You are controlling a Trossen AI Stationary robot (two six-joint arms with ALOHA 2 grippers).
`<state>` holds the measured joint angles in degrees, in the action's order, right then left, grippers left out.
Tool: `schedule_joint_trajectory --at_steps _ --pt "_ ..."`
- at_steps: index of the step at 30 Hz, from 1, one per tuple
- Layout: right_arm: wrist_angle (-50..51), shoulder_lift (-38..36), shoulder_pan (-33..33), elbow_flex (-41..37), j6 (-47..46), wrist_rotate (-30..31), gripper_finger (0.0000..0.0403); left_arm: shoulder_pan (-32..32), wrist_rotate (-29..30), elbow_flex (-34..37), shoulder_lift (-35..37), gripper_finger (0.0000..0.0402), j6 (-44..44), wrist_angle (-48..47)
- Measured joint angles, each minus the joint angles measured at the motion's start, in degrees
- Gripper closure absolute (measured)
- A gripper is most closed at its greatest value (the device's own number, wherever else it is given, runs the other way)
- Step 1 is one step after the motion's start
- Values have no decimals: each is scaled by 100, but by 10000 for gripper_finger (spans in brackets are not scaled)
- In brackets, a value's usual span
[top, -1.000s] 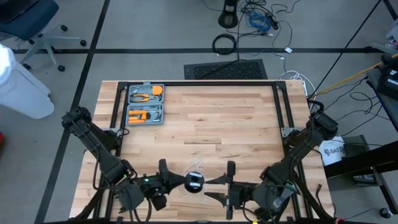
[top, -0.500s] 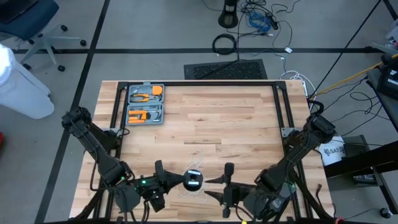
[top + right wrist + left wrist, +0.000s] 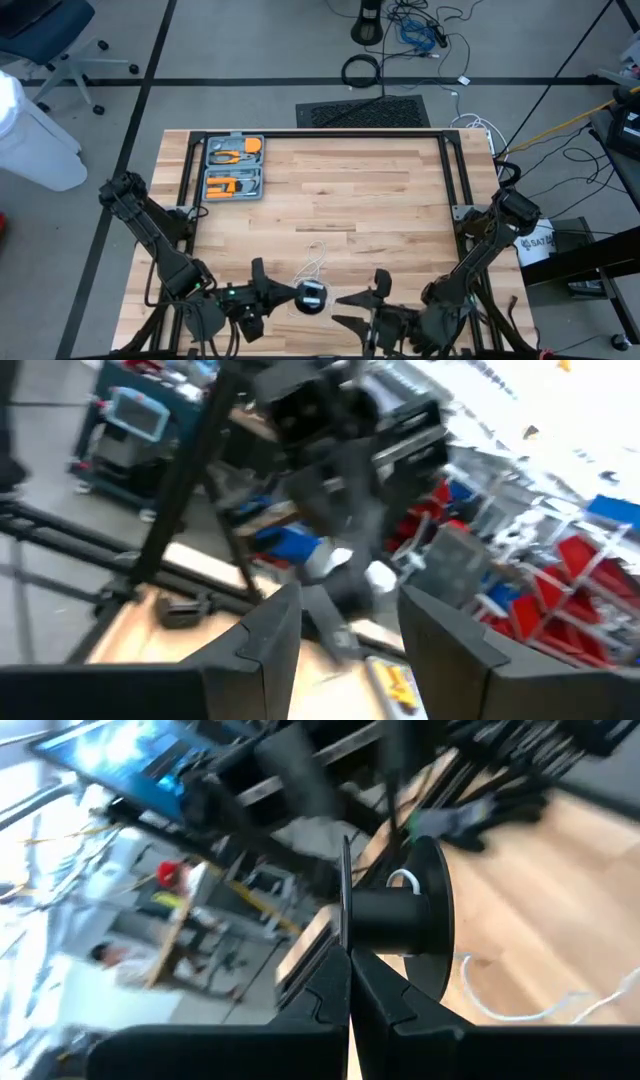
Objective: Coil cords
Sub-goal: Coil the white wire on the spool
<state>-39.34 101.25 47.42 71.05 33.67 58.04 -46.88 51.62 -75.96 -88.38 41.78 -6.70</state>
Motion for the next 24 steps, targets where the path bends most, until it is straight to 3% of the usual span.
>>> schedule_joint_trajectory --at_steps 4,13,24 --pt "-207 -9 -93 0 333 -17 248 -1 -212 0 0 400 -94 11" --pt "36 -9 -419 0 99 -597 250 33 -212 0 0 400 -111 20" --pt "613 -9 -503 0 -125 -708 318 72 -229 0 0 400 -531 20"
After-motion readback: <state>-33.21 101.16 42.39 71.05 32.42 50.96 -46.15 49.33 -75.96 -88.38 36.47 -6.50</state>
